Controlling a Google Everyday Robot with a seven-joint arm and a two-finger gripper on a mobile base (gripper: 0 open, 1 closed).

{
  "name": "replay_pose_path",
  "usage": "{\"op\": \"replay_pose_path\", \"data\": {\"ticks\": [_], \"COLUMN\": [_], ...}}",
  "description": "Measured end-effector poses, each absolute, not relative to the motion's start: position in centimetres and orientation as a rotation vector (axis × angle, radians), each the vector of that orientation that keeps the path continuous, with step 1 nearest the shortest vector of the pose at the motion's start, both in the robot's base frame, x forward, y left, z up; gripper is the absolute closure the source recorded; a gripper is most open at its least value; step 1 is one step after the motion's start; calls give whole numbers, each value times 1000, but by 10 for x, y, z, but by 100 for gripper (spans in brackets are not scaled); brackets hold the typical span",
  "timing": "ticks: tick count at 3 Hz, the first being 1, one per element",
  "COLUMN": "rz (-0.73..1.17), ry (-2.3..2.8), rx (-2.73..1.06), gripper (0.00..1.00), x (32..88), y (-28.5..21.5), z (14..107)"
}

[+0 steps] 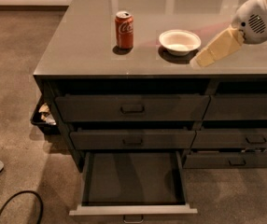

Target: Place coke can into bottom drawer

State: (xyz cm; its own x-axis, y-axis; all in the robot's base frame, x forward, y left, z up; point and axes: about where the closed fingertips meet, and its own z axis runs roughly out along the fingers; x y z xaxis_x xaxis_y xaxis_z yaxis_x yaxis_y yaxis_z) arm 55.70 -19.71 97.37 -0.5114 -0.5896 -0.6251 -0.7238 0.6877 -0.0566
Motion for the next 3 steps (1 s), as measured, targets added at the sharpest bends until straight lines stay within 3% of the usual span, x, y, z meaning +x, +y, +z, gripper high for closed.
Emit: {"op": "replay_pose_path", "data": {"ticks": [3], "rz": [301], "ry": [2263], "rx": [-918], "gripper": [0], "x": [591], "y": [-192], "z": [971]}}
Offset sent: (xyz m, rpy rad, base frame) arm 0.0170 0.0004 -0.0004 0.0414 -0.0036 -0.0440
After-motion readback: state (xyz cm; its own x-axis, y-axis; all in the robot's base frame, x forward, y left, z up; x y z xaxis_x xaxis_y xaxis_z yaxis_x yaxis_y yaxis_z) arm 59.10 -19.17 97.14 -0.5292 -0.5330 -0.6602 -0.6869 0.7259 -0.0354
